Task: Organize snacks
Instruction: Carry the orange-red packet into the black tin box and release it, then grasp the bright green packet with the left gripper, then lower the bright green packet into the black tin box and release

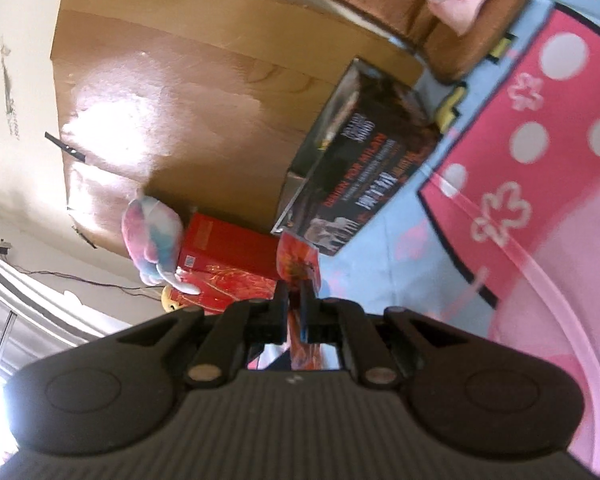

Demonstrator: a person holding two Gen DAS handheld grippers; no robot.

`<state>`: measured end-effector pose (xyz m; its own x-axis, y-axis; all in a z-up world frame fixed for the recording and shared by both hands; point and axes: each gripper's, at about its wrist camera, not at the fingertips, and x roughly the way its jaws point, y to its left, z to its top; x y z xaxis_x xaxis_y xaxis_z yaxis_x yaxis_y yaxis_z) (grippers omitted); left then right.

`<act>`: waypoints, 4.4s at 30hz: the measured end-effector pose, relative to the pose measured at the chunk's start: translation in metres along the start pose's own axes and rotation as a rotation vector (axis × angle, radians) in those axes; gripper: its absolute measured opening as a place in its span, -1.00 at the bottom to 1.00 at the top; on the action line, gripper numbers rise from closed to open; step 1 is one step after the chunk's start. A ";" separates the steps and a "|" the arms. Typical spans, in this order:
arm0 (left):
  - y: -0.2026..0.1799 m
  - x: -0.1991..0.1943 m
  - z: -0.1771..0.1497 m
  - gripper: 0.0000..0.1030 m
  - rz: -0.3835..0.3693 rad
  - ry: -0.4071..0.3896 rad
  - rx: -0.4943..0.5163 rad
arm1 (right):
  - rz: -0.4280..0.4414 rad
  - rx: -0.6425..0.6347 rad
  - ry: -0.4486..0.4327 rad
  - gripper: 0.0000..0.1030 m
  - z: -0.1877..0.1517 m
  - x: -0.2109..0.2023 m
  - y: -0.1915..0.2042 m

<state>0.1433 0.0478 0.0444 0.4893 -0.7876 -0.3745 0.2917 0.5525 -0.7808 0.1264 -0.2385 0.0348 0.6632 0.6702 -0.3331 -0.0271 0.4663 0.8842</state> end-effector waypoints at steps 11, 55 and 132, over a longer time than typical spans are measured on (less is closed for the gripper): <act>-0.006 0.031 0.102 0.07 0.175 -0.132 0.137 | -0.035 -0.216 -0.103 -0.85 0.075 0.094 0.050; 0.036 -0.054 -0.063 -0.09 0.244 0.032 0.026 | -0.372 -1.096 0.219 0.16 -0.143 0.065 0.059; -0.045 0.007 -0.035 0.72 0.602 -0.182 0.352 | -0.489 -0.689 -0.191 0.10 -0.078 -0.013 0.026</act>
<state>0.1049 0.0083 0.0598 0.7687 -0.2775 -0.5763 0.1607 0.9559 -0.2460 0.0591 -0.1904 0.0362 0.8316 0.2234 -0.5084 -0.1123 0.9642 0.2401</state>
